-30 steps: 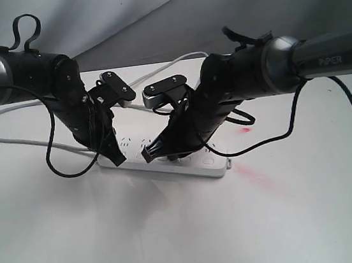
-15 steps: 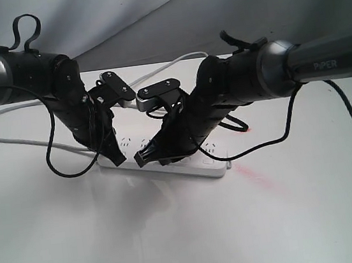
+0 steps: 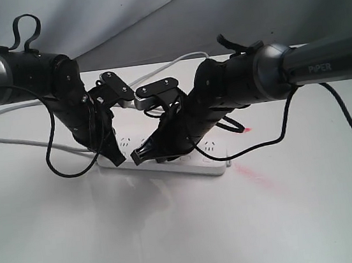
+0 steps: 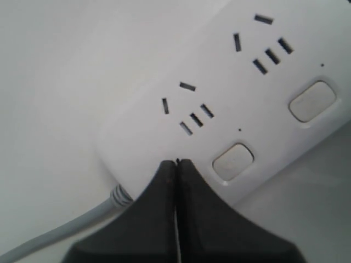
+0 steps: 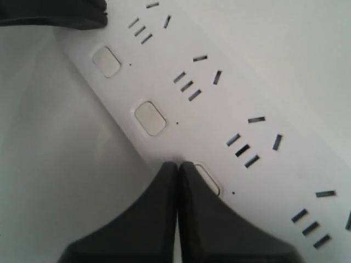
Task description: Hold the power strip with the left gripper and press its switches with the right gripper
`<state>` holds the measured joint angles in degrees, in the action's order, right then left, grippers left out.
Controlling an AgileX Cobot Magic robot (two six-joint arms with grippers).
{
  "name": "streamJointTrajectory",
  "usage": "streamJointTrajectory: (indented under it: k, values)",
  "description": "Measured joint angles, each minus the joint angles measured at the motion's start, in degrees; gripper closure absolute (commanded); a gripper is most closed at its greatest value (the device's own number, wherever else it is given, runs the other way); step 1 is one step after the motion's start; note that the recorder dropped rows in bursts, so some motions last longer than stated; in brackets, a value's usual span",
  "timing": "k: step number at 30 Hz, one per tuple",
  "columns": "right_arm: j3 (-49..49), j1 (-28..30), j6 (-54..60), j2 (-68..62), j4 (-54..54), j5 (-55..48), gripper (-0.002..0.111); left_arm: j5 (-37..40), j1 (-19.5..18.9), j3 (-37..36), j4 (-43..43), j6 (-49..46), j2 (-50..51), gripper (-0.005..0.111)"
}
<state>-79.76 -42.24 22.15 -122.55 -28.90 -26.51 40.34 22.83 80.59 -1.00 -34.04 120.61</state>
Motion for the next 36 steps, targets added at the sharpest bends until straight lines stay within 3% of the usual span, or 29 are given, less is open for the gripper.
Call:
streamJointTrajectory:
  k: [36]
  values:
    - [0.2, 0.0, 0.0, 0.8, 2.2, 1.8, 0.108, 0.2, 0.0, 0.0, 0.0, 0.0, 0.0, 0.107]
